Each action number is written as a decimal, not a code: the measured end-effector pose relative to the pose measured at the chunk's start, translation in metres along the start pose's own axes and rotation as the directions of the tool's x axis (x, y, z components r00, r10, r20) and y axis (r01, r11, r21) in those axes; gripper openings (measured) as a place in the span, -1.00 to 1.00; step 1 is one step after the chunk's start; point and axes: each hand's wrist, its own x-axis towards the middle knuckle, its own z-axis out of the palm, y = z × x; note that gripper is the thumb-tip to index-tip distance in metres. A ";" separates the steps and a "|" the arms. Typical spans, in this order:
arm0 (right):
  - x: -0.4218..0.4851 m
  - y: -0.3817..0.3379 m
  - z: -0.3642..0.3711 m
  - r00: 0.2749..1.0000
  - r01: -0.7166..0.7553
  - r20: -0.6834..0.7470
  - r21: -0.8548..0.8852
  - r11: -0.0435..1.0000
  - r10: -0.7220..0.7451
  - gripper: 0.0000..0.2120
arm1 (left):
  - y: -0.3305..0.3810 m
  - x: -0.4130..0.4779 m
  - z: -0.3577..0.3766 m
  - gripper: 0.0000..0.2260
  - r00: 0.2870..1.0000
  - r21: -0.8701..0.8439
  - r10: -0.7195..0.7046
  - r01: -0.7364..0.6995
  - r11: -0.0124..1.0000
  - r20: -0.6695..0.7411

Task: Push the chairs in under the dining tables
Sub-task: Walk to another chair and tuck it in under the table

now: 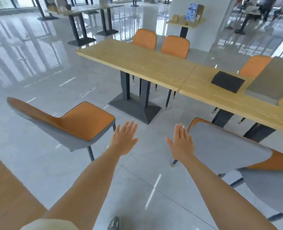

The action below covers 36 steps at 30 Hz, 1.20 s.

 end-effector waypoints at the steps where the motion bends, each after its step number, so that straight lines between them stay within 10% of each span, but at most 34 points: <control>1: 0.001 -0.021 0.002 0.999 0.033 -0.001 -0.003 0.999 -0.033 -0.36 | -0.020 -0.011 0.000 -0.46 0.999 0.009 -0.032 0.032 0.999 -0.007; 20: 0.008 -0.502 0.095 0.929 0.356 0.106 -0.004 0.934 -0.354 -0.28 | -0.464 -0.176 0.039 -0.44 0.928 -0.046 -0.373 0.374 0.926 0.021; 36: 0.135 -0.651 0.144 0.919 0.351 0.210 -0.051 0.935 -0.334 -0.25 | -0.636 -0.063 0.053 -0.38 0.986 0.094 -0.135 0.126 0.988 0.095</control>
